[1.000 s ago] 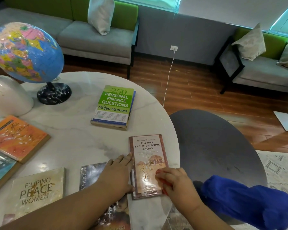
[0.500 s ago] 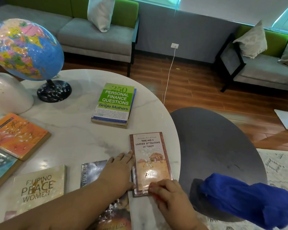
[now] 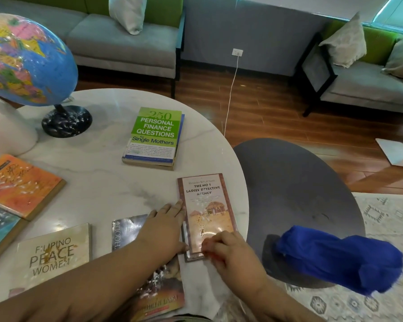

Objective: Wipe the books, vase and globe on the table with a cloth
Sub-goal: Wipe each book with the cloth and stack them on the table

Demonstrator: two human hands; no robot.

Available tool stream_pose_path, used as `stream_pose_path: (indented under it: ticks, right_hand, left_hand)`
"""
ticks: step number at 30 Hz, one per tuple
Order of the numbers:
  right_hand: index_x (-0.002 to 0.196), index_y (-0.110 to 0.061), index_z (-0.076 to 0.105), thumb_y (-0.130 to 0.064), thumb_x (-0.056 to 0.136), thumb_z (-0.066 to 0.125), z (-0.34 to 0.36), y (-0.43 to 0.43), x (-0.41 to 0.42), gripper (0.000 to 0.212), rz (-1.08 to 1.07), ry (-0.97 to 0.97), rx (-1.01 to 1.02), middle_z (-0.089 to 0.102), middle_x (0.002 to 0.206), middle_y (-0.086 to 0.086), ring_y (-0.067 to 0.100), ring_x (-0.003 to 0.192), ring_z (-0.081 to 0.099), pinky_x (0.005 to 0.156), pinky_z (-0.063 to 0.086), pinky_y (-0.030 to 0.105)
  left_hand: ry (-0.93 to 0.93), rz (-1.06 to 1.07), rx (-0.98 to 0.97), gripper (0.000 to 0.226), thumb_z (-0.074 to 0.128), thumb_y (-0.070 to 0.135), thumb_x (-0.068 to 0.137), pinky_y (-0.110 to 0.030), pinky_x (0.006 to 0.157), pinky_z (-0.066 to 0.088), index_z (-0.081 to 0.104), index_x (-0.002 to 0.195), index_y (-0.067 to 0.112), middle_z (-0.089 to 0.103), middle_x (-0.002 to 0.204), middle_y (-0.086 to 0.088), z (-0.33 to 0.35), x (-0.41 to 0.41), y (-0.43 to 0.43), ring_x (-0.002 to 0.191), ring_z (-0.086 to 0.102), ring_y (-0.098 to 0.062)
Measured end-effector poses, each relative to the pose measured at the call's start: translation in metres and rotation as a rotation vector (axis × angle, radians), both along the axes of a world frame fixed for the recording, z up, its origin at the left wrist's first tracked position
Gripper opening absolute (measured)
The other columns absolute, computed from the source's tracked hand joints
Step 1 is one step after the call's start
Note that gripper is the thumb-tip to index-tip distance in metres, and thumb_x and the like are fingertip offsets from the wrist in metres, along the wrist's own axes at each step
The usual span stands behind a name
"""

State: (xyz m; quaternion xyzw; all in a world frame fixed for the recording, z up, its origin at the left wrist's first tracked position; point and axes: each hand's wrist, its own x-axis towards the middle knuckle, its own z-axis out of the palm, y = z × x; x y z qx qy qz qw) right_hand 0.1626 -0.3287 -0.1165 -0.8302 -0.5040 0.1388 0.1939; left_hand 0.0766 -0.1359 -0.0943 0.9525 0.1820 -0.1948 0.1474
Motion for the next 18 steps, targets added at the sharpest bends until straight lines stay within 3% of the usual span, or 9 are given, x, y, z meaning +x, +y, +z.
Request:
stream_pose_path:
  ticks: [3, 7, 11, 15, 18]
  right_hand:
    - [0.113, -0.032, 0.069, -0.030, 0.093, 0.057, 0.004, 0.002, 0.003, 0.024, -0.104, 0.001, 0.013, 0.058, 0.111, -0.015, 0.013, 0.102, 0.048, 0.090, 0.048, 0.030]
    - [0.113, -0.039, 0.066, -0.038, 0.090, 0.046, 0.005, 0.001, -0.017, 0.031, 0.126, -0.010, -0.006, 0.058, 0.110, -0.020, 0.010, 0.095, 0.052, 0.076, 0.051, 0.024]
    - [0.109, -0.033, 0.069, -0.028, 0.087, 0.059, 0.002, 0.005, -0.005, 0.025, -0.085, -0.021, 0.011, 0.059, 0.106, -0.014, 0.015, 0.097, 0.053, 0.079, 0.054, 0.032]
    - [0.112, -0.036, 0.067, -0.039, 0.091, 0.042, 0.009, 0.009, -0.014, 0.033, 0.143, 0.036, -0.063, 0.060, 0.110, -0.016, 0.015, 0.096, 0.052, 0.078, 0.051, 0.029]
    - [0.113, -0.036, 0.068, -0.031, 0.093, 0.053, 0.005, 0.011, -0.004, 0.026, 0.073, 0.025, -0.062, 0.060, 0.112, -0.015, 0.017, 0.099, 0.051, 0.081, 0.052, 0.032]
  left_hand:
    - [-0.006, 0.000, -0.002, 0.100, 0.061, 0.056, 0.083, -0.043, 0.120, 0.013, 0.002, 0.155, 0.019, -0.003, 0.162, 0.002, 0.000, 0.000, 0.000, 0.148, 0.005, -0.020]
    - [-0.007, -0.002, 0.013, 0.101, 0.062, 0.057, 0.082, -0.042, 0.120, 0.014, 0.003, 0.154, 0.020, -0.003, 0.162, 0.003, -0.001, 0.001, 0.001, 0.148, 0.006, -0.020]
    - [-0.008, 0.004, 0.007, 0.101, 0.063, 0.056, 0.081, -0.042, 0.120, 0.013, 0.004, 0.154, 0.020, -0.002, 0.162, 0.003, -0.002, 0.000, 0.000, 0.148, 0.006, -0.020]
    - [-0.005, 0.001, 0.012, 0.102, 0.063, 0.057, 0.081, -0.042, 0.120, 0.015, 0.003, 0.154, 0.019, -0.002, 0.162, 0.002, -0.002, 0.000, 0.000, 0.148, 0.007, -0.020]
    - [-0.004, -0.002, 0.012, 0.101, 0.063, 0.056, 0.081, -0.042, 0.120, 0.015, 0.004, 0.154, 0.019, -0.002, 0.162, 0.003, -0.002, 0.000, 0.000, 0.148, 0.007, -0.020]
